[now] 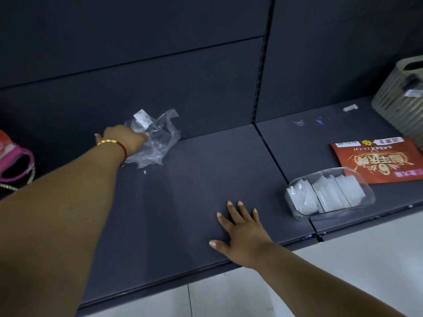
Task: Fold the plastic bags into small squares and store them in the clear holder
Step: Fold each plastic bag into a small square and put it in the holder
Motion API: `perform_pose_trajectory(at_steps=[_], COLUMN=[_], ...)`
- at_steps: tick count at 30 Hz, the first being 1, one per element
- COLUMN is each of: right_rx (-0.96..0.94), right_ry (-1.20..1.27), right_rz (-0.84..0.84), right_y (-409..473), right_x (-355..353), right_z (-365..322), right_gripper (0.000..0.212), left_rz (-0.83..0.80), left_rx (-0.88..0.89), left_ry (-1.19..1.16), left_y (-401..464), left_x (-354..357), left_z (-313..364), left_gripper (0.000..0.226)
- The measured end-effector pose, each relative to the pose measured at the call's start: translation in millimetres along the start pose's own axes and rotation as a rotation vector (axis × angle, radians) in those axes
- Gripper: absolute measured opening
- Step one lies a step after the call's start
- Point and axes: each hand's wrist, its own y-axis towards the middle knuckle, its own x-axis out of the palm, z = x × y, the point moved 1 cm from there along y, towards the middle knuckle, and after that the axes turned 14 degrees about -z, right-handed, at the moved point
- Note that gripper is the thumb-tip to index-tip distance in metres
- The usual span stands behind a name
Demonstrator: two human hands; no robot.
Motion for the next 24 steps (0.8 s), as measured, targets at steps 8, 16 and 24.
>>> perform_pose_trajectory(at_steps=[8, 16, 24], right_rx=[-0.015, -0.275, -0.558], right_ry=[0.292, 1.193, 1.525], right_rz=[-0.047, 0.457, 0.482], right_y=[-20.1, -95.6, -197.0], right_x=[-28.1, -87.1, -120.1], right_z=[-2.5, -31.6, -61.2], right_gripper=[0.072, 0.051, 0.046], left_rz=[0.082, 0.057, 0.031], left_rx=[0.458, 0.665, 0.828], left_ry=[-0.307, -0.433, -0.334], left_y=[-77.7, -176.6, -287.0], left_x=[22.2, 28.8, 20.4], left_z=[21.6, 29.8, 29.0], left_gripper=[0.024, 0.021, 0.03])
